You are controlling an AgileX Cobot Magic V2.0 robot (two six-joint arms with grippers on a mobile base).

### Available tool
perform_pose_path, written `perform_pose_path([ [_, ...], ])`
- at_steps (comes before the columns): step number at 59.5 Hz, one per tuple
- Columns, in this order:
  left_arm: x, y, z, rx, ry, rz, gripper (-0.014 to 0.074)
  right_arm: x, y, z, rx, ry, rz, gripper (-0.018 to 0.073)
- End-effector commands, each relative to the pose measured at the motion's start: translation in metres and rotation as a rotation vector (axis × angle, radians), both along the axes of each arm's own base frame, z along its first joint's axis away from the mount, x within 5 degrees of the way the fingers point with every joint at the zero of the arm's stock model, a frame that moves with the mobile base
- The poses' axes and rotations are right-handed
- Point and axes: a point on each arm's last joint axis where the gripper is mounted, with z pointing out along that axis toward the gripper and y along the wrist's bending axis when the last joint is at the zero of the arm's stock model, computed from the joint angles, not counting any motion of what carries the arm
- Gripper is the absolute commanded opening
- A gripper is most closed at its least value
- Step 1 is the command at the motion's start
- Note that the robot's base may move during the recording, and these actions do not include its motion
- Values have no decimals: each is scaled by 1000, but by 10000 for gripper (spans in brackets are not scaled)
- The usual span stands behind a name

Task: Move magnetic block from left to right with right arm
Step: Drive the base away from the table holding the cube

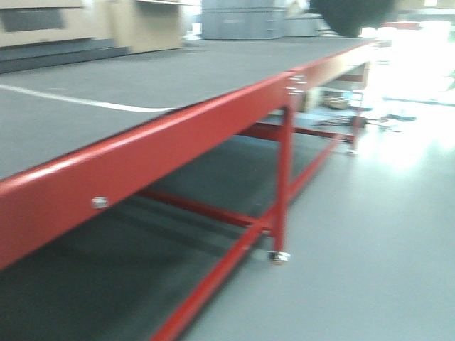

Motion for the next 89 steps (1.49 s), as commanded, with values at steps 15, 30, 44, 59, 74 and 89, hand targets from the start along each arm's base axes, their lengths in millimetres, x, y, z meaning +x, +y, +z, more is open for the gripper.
perform_pose_path([
  [15,-1,0,5,-8,-92,3,-116,0,0,15,5,-102,-1,152],
  [30,-1,0,5,-8,-92,3,-116,0,0,15,5,-102,-1,152],
  [44,-1,0,5,-8,-92,3,-116,0,0,15,5,-102,-1,152],
  [59,-1,0,5,-8,-92,3,-116,0,0,15,5,-102,-1,152],
  [74,-1,0,5,-8,-92,3,-116,0,0,15,5,-102,-1,152],
  [89,-1,0,5,-8,-93,3,-116,0,0,15,5,-102,-1,152],
])
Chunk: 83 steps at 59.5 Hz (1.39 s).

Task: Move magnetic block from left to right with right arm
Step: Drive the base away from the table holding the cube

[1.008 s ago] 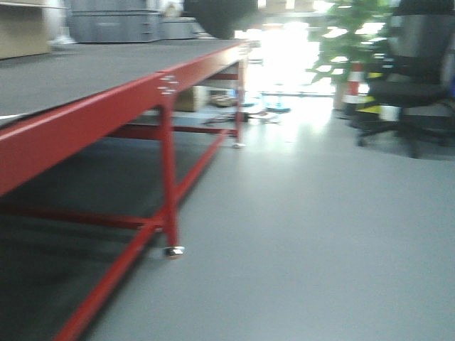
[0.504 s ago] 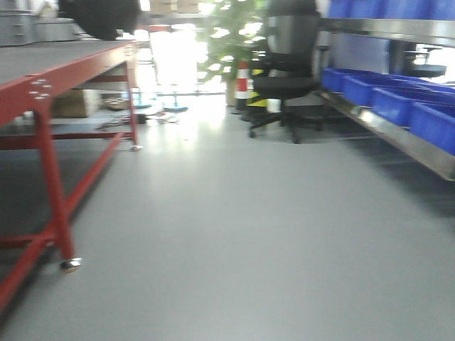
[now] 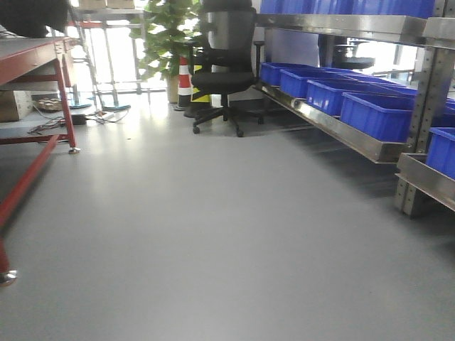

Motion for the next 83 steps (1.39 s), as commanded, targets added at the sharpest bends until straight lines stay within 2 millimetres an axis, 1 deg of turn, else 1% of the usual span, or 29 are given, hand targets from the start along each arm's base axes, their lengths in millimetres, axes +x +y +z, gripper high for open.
perform_pose_path([
  [1,-1,0,5,-8,-93,1,-116,0,0,15,7,-104,0,152],
  [83,-1,0,5,-8,-93,-5,-116,0,0,15,8,-106,0,152],
])
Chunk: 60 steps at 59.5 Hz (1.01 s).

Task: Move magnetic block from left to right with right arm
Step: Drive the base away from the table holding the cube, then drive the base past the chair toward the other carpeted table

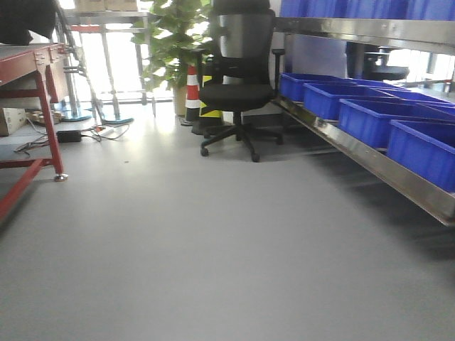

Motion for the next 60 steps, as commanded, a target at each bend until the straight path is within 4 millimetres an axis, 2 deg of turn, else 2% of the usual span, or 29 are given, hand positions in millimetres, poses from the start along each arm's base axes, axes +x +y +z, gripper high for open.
perform_pose_path([
  [1,-1,0,5,-8,-93,-5,-116,0,0,16,11,-109,1,152],
  [60,-1,0,5,-8,-93,-5,-116,0,0,16,11,-109,1,152],
])
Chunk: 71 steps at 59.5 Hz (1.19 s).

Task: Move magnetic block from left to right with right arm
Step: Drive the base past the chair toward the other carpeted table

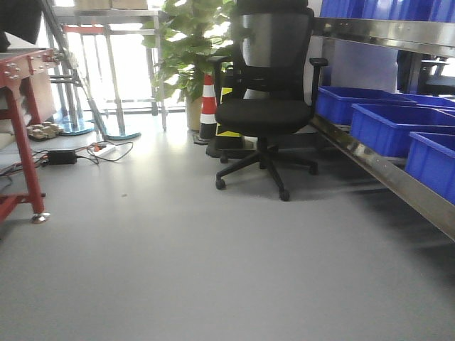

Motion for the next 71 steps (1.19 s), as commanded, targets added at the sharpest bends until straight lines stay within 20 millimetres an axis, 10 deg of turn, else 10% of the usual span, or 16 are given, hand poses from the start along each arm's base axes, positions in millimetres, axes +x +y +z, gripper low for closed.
perform_pose_path([
  [1,-1,0,5,-8,-93,-5,-116,0,0,16,11,-109,1,152],
  [71,-1,0,5,-8,-93,-5,-116,0,0,16,11,-109,1,152],
])
